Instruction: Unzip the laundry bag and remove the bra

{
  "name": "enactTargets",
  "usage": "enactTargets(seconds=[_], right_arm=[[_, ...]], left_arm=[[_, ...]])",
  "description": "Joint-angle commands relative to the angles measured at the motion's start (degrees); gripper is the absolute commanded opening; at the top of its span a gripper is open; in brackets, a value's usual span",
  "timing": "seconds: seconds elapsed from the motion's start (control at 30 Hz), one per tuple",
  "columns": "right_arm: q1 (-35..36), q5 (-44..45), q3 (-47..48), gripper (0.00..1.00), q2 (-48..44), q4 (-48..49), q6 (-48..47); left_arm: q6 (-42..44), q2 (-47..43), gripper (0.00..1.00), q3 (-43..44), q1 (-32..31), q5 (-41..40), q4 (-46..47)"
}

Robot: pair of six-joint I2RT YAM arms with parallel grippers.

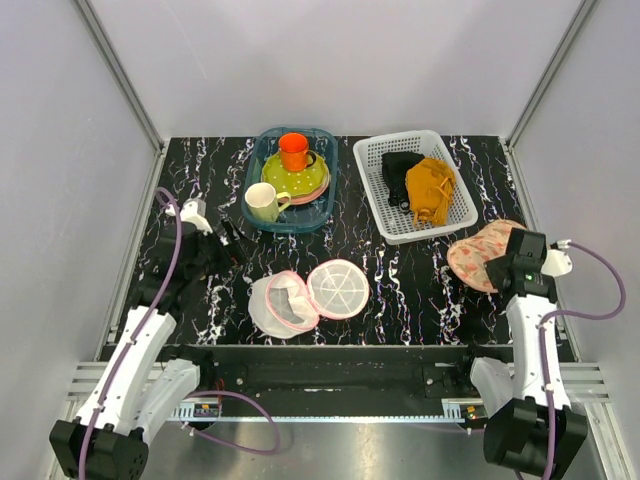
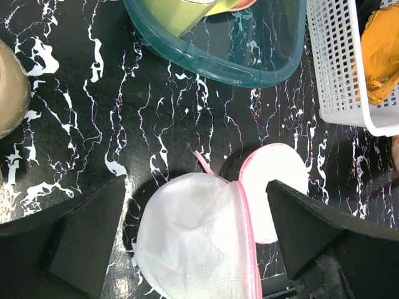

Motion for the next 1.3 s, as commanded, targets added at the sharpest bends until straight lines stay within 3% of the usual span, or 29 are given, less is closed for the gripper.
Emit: enactTargets(seconds=[0.0, 0.23, 0.37, 0.43, 0.53, 0.67, 0.7, 0.8, 0.9, 0.93, 0.97, 1.0, 1.03, 1.13, 1.27], right_arm=[[0.8, 0.7, 9.3, 0.0, -2.0, -4.5, -3.0], [2.2, -1.1, 25.2, 0.0, -1.0, -6.2, -8.6], [2.7, -13.4, 31.6, 0.0, 1.2, -5.1, -5.3], [4.1, -15.4, 32.2, 0.0, 1.0, -3.5, -3.4], [12.9, -14.1, 31.9, 0.0, 0.9, -0.7, 1.8], [30.8, -6.6, 30.6, 0.0, 5.4, 4.3, 6.4], [39.0, -5.2, 30.3, 0.0, 8.7, 5.4, 7.2], [53.9, 2.1, 31.5, 0.0, 17.5, 9.1, 8.0], [59.1, -0.7, 34.3, 0.02, 26.9, 12.3, 6.0], [59.2, -3.1, 35.2, 0.52, 28.6, 13.1, 4.3], [59.3, -6.4, 35.3, 0.78, 30.1, 14.4, 3.7], [59.3, -7.7, 35.0, 0.92, 31.2, 15.2, 3.0], [59.2, -8.4, 33.8, 0.99, 30.9, 16.1, 1.7], [59.2, -3.8, 30.5, 1.0, 26.7, 16.4, -2.5], [58.1, 11.2, 26.3, 1.0, 15.3, 11.2, -7.6]], left_arm=[[0.6, 0.6, 0.99, 2.5, 0.2, 2.2, 3.3], [-0.5, 3.2, 0.99, 3.1, 0.2, 7.4, 4.5], [-0.7, 3.8, 0.99, 3.1, 0.2, 7.0, 4.7], [-0.2, 3.8, 0.99, 4.5, 0.2, 5.9, 3.1], [1.0, 3.4, 0.99, 6.7, 0.2, 4.9, 1.3], [0.7, 3.2, 0.99, 9.0, 0.2, 6.5, 1.2], [0.2, 3.4, 0.99, 9.5, 0.3, 7.3, 1.9], [-0.4, 3.5, 0.99, 10.0, 0.3, 8.6, 2.6], [0.1, 3.4, 0.99, 10.1, 0.4, 7.8, 1.8], [0.3, 3.3, 0.99, 10.1, 0.4, 7.4, 1.4], [0.7, 3.1, 0.99, 10.2, 0.4, 7.1, 1.1], [1.4, 2.9, 0.99, 10.2, 0.4, 6.8, 0.2], [1.8, 2.7, 0.99, 10.2, 0.4, 6.0, -0.1], [2.8, 2.0, 0.99, 9.9, 0.4, 6.1, -0.6], [3.5, 2.7, 0.99, 7.8, -0.1, 12.4, 3.1]])
